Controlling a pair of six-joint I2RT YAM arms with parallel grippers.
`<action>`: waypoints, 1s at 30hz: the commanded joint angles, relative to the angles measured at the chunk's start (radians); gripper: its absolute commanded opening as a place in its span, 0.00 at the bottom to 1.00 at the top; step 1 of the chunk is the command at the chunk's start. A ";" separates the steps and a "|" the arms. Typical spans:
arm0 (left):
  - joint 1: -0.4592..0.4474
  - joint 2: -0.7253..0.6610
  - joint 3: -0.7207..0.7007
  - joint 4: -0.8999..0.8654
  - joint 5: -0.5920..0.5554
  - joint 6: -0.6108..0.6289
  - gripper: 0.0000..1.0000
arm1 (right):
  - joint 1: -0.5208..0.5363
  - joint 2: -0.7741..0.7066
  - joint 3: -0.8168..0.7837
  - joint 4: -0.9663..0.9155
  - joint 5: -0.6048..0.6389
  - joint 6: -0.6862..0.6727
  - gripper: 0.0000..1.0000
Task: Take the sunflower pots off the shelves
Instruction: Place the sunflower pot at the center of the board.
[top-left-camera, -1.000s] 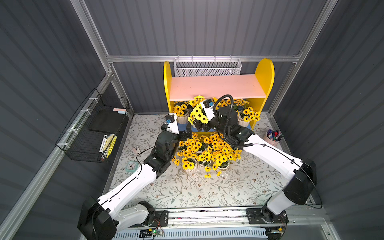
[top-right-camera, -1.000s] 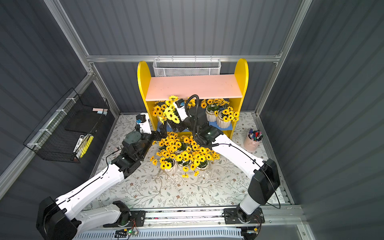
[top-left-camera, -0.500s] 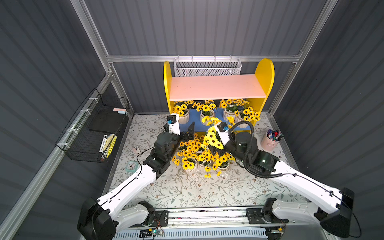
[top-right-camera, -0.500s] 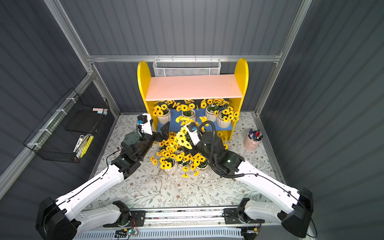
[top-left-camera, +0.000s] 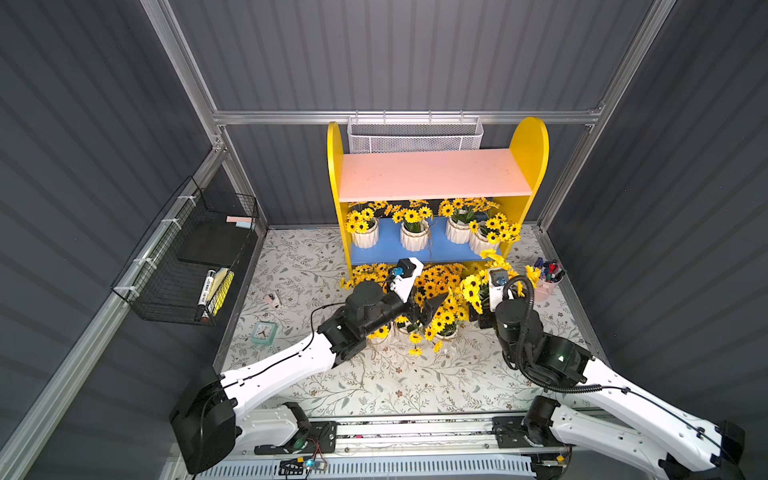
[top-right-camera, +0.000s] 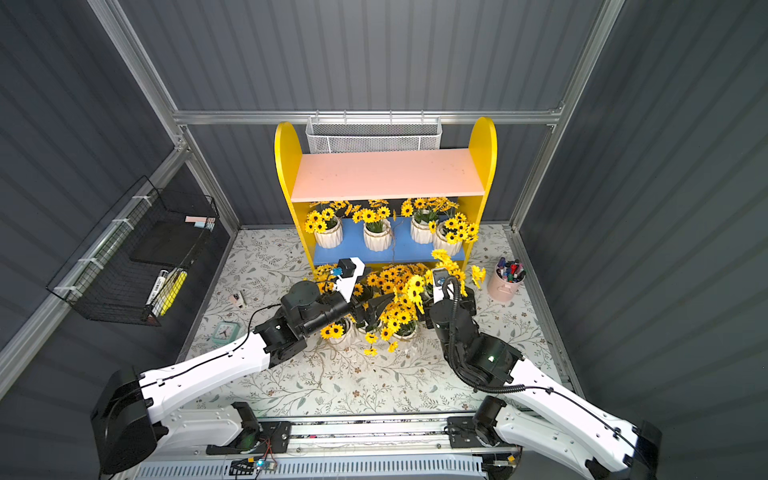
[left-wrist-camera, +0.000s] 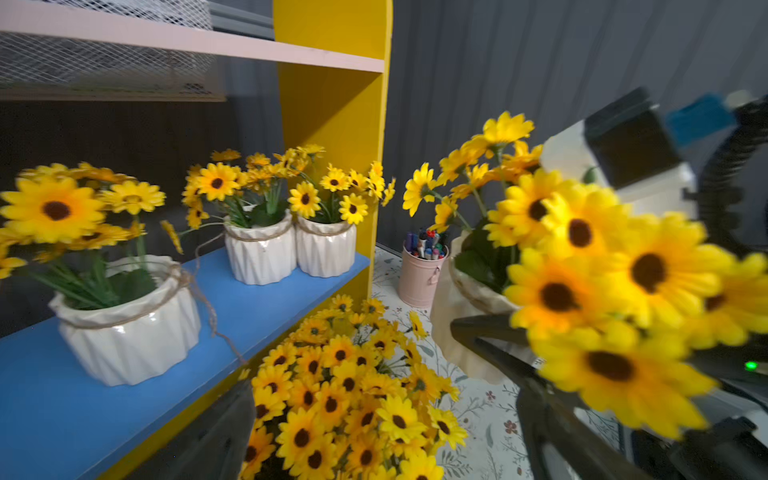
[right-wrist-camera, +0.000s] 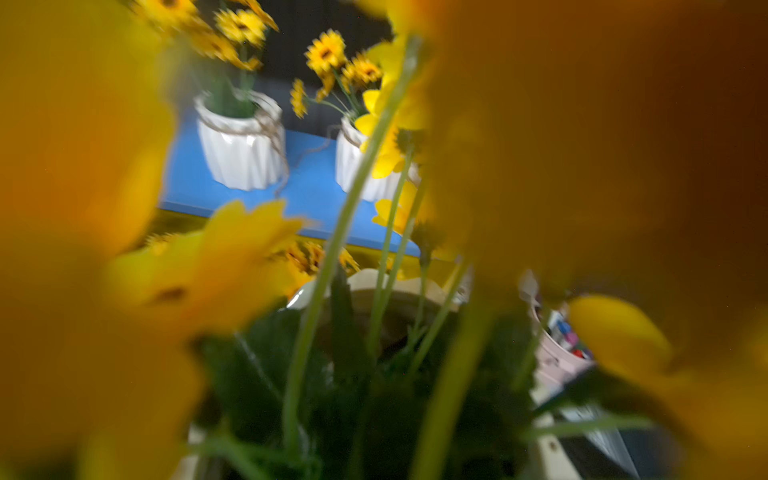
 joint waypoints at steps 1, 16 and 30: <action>-0.003 0.026 0.009 0.031 0.108 0.001 0.99 | -0.096 -0.071 -0.050 -0.041 0.115 0.220 0.00; -0.004 -0.044 -0.001 -0.041 -0.034 0.023 0.99 | -0.412 0.182 -0.236 0.292 -0.171 0.384 0.00; -0.005 -0.112 -0.026 -0.033 -0.140 0.094 0.99 | -0.417 0.475 -0.230 0.408 -0.174 0.458 0.00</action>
